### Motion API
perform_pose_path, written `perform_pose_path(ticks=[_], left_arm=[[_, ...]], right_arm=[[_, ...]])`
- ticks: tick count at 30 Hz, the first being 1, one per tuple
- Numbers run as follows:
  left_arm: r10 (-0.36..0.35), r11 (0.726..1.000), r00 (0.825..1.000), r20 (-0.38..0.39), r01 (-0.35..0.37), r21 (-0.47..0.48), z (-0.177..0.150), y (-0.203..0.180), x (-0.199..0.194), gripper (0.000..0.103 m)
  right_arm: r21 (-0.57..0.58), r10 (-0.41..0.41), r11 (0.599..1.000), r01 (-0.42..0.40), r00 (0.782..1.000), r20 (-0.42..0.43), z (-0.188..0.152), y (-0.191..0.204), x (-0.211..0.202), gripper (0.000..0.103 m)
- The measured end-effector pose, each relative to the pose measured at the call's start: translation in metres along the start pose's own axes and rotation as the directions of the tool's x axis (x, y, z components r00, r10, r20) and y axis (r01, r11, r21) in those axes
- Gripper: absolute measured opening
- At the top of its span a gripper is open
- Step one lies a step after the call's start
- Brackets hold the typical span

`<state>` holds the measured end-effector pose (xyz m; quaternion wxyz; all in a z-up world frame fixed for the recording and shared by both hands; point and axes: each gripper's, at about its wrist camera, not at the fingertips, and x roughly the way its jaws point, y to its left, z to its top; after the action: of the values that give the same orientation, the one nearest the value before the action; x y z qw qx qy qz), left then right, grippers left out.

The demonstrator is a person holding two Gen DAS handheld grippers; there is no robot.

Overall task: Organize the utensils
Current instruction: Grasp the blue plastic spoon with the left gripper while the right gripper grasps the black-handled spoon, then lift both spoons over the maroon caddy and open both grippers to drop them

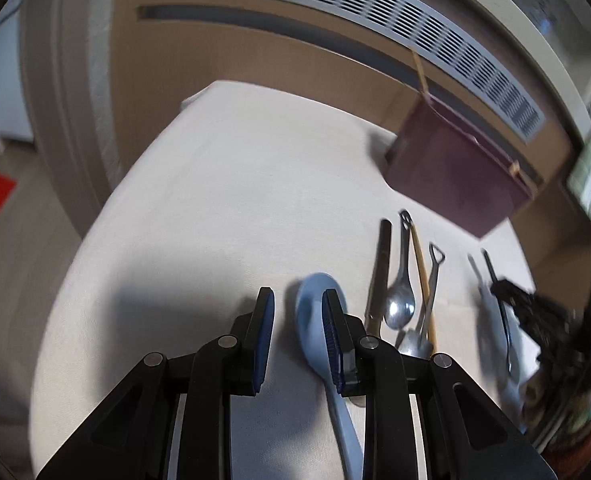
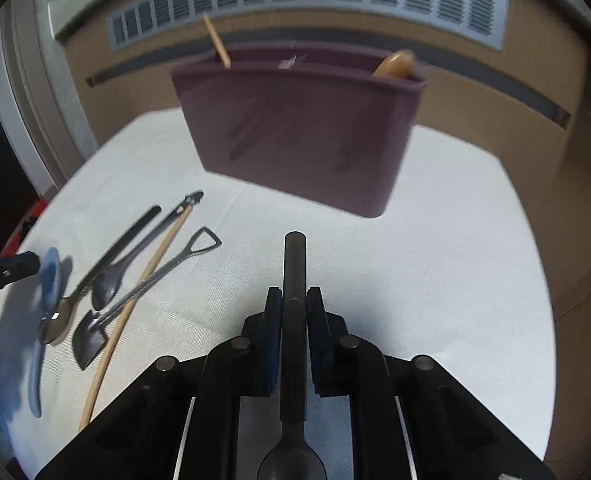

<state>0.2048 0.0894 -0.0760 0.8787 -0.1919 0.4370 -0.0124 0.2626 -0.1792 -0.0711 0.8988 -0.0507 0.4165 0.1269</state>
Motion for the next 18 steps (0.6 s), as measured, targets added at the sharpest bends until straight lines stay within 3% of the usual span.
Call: perform_pose_path(ticks=[4, 8, 13, 18], left_arm=[[-0.040, 0.998, 0.998, -0.040, 0.038, -0.043, 0.000, 0.002, 0.009, 0.032], [-0.038, 0.999, 0.996, -0.085, 0.041, 0.031, -0.003, -0.021, 0.021, 0.037], [0.056, 0.988, 0.996, -0.068, -0.046, 0.148, -0.007, -0.048, 0.032, 0.039], [0.127, 0.976, 0.991, -0.037, -0.118, 0.183, -0.005, -0.051, 0.034, 0.039]], right_arm=[[0.007, -0.011, 1.000, 0.011, 0.998, 0.067, -0.007, -0.009, -0.023, 0.011], [0.033, -0.005, 0.999, 0.002, 0.997, 0.077, -0.015, -0.016, -0.033, 0.011], [0.057, -0.004, 0.998, 0.000, 0.998, 0.068, -0.019, -0.020, -0.031, 0.011], [0.074, -0.008, 0.997, 0.003, 0.998, 0.059, -0.023, -0.022, -0.026, 0.011]])
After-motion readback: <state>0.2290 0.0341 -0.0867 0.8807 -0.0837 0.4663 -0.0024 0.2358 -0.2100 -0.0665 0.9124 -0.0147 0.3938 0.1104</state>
